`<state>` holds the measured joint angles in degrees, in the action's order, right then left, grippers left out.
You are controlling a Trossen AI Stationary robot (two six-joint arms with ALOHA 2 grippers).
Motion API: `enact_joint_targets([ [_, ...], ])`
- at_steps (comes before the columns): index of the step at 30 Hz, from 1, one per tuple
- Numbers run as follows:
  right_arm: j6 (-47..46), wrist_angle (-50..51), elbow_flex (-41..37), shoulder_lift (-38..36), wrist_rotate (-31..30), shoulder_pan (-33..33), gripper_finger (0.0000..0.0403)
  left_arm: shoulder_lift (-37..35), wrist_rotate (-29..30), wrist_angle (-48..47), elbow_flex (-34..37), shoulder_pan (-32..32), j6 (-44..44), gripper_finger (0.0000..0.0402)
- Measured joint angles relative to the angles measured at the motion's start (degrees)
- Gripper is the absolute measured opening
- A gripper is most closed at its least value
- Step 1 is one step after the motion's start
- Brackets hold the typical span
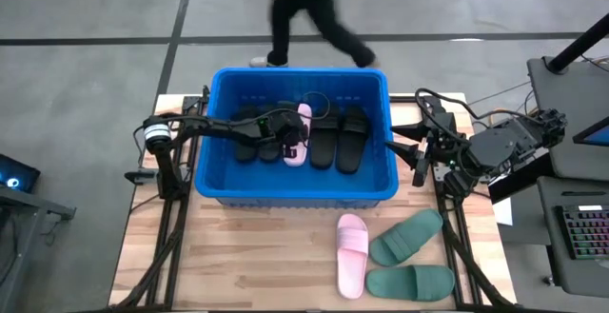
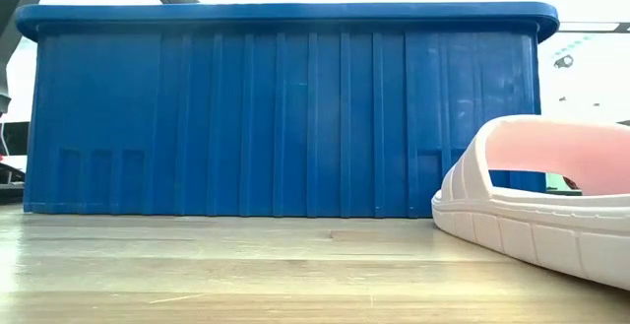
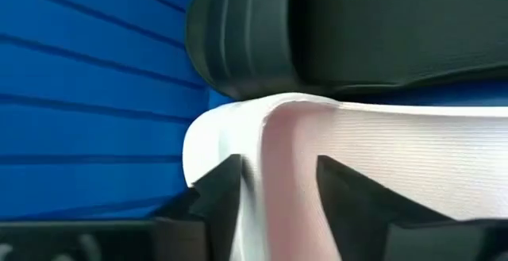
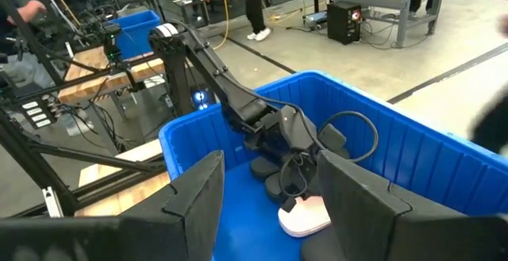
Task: Pick and place slides into bin
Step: Put the left pink slide into the blue bin, then put the pink slide into the blue bin
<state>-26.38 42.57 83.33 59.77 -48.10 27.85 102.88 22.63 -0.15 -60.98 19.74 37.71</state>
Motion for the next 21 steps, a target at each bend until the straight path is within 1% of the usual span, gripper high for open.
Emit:
enact_joint_targets([
  [4, 0.0, 0.0, 0.0, 0.0, 0.0, 0.0, 0.0194, -0.7, -1.4, -4.5, -1.4, 0.1, -0.1, 0.0198],
  [8, 0.0, 0.0, 0.0, 0.0, 0.0, 0.0, 0.0194, -3.0, -1.2, -11.6, -3.7, -0.2, 0.1, 0.0233],
  [10, 0.0, 0.0, 0.0, 0.0, 0.0, 0.0, 0.0194, -5.3, -1.1, -14.1, -4.1, -0.6, 0.1, 0.0244],
  [12, 0.0, 0.0, 0.0, 0.0, 0.0, 0.0, 0.0194, -8.2, -1.2, -14.6, -4.3, -0.9, 0.1, 0.025],
  [16, 0.6, 0.1, 0.0, 0.0, -0.4, 0.0, 0.0194, -15.6, -1.8, -14.5, -4.2, -1.6, -0.4, 0.0252],
  [18, 1.1, 0.7, 0.0, 0.0, -1.1, 0.0, 0.0194, -19.7, -4.6, -14.3, -4.3, -2.0, -3.5, 0.0252],
  [21, 3.8, -0.9, 0.0, -0.1, -3.6, 0.0, 0.0194, -26.2, -14.9, -13.9, -4.8, -2.1, -14.4, 0.0252],
])
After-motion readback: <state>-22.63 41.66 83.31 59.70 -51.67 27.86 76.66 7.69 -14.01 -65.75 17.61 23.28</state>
